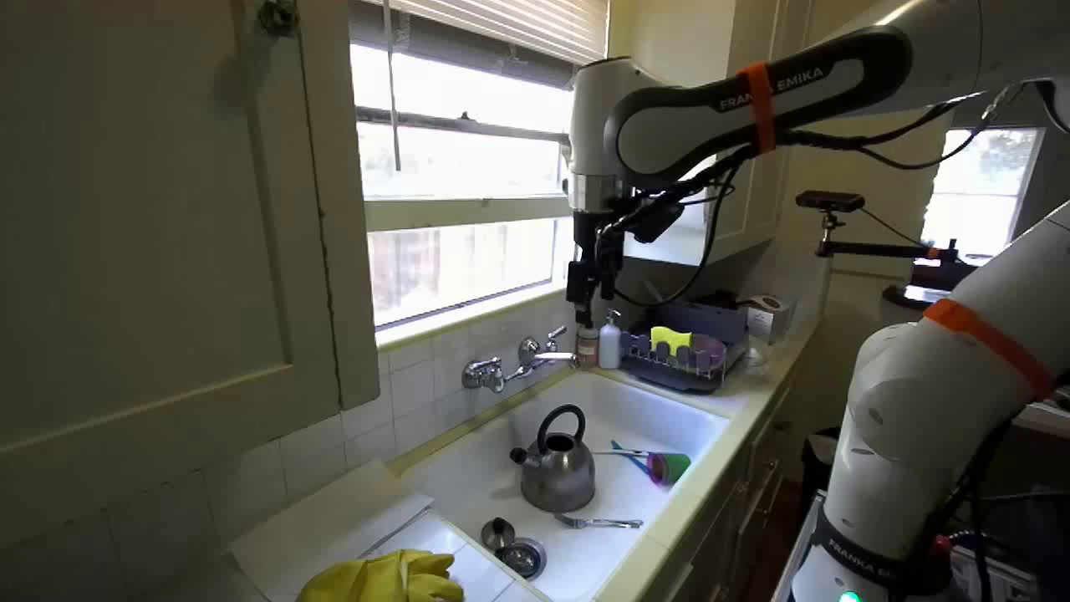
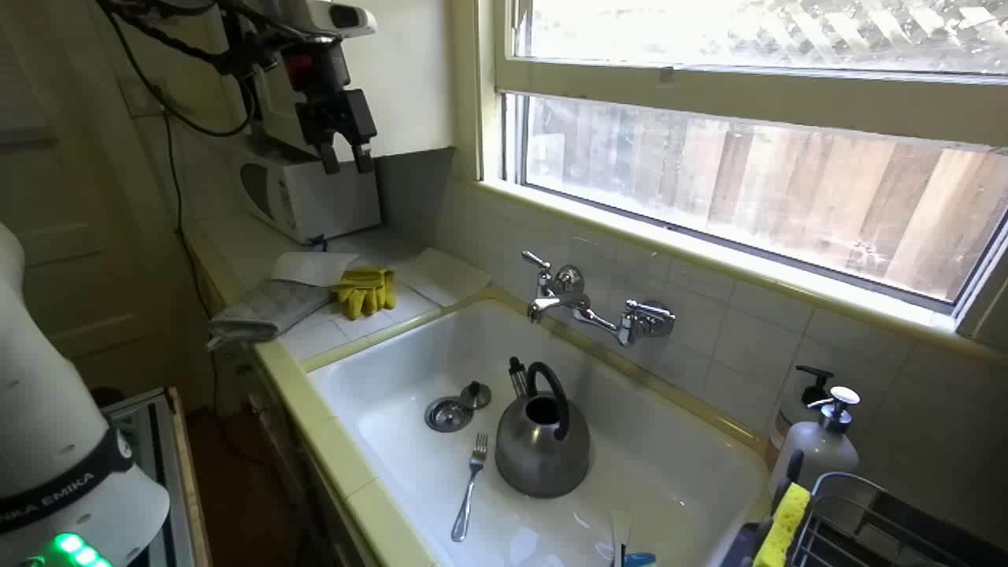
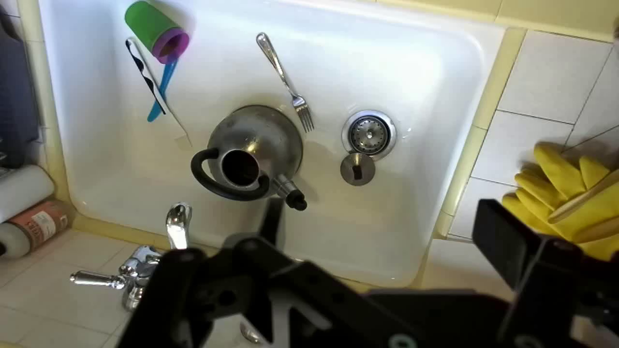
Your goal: Move the faucet head to the left and pour the contents of the kettle into the sink
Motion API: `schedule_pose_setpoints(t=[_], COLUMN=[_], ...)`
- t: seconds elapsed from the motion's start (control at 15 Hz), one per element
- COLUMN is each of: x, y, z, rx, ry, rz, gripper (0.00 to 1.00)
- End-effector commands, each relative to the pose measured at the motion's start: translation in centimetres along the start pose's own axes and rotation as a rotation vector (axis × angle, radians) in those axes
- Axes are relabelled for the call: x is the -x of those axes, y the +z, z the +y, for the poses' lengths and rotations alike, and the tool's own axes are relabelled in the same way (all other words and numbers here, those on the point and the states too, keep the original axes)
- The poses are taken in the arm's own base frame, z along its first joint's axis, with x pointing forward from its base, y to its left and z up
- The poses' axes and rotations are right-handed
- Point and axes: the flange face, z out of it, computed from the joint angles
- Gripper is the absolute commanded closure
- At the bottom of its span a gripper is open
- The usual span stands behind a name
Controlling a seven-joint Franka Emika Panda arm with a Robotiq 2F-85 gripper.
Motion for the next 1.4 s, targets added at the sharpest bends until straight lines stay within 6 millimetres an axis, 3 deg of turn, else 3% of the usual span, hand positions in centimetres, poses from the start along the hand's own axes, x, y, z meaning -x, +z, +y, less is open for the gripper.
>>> schedule_pose_setpoints(t=[0.0, 0.4, 0.53, 0.67, 1.0, 1.2, 1.33], x=[0.0, 0.0, -1.2, -1.6, -3.3, -4.4, -5.3], y=[-0.1, -0.1, 2.7, 5.6, 11.1, 14.2, 16.2], z=[0.0, 0.0, 2.6, 6.4, 14.6, 17.5, 18.5], rx=[0.0, 0.0, 0.024, 0.031, 0.061, 0.058, 0.042], ry=[0.0, 0.0, 0.126, 0.234, 0.346, 0.404, 0.431], rz=[-0.001, -0.001, -0.059, -0.079, 0.004, 0.074, 0.109], gripper=[0.0, 0.0, 0.0, 0.0, 0.0, 0.0, 0.0])
